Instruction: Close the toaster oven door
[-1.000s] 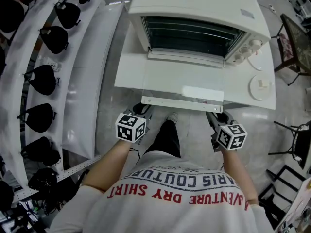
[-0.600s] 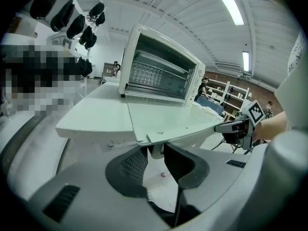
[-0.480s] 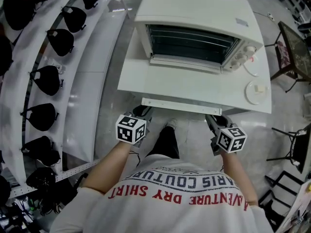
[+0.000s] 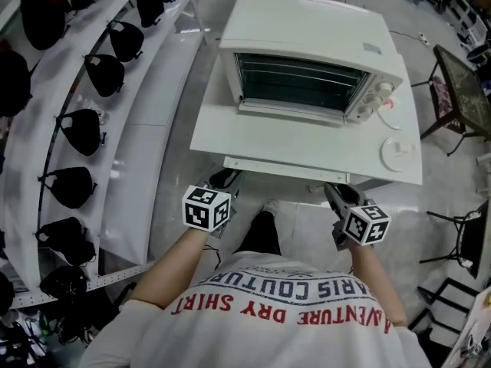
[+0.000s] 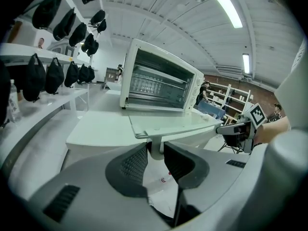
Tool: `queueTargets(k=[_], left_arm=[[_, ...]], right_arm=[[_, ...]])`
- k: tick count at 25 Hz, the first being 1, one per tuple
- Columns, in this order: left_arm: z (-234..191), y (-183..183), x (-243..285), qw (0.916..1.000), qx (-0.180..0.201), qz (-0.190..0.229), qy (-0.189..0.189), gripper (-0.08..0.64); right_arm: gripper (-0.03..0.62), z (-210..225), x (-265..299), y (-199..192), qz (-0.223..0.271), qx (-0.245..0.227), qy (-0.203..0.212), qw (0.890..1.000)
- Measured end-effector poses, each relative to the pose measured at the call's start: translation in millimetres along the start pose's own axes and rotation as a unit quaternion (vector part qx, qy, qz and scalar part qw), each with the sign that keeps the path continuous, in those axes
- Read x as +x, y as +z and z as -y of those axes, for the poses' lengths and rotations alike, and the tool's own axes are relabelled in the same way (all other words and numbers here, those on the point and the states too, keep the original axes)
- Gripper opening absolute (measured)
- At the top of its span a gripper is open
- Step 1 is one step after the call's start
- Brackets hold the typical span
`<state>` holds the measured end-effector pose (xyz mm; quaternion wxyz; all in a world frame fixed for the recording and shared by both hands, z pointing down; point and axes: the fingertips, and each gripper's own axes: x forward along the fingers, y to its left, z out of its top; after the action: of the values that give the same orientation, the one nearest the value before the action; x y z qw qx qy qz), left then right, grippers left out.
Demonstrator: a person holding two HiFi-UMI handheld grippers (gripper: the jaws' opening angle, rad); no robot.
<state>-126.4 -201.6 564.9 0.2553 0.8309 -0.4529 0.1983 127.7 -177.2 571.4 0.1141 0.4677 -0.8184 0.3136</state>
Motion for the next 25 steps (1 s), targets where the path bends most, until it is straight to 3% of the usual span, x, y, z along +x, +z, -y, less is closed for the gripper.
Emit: queueTargets(k=[25], left_arm=[[9.5,61.3,-26.8,0.9991,0.0,0.04,0.013,0.123]], right_arm=[[0.156,-18.5,-22.2,58.6,0.049,-0.017,0.016,0.999]])
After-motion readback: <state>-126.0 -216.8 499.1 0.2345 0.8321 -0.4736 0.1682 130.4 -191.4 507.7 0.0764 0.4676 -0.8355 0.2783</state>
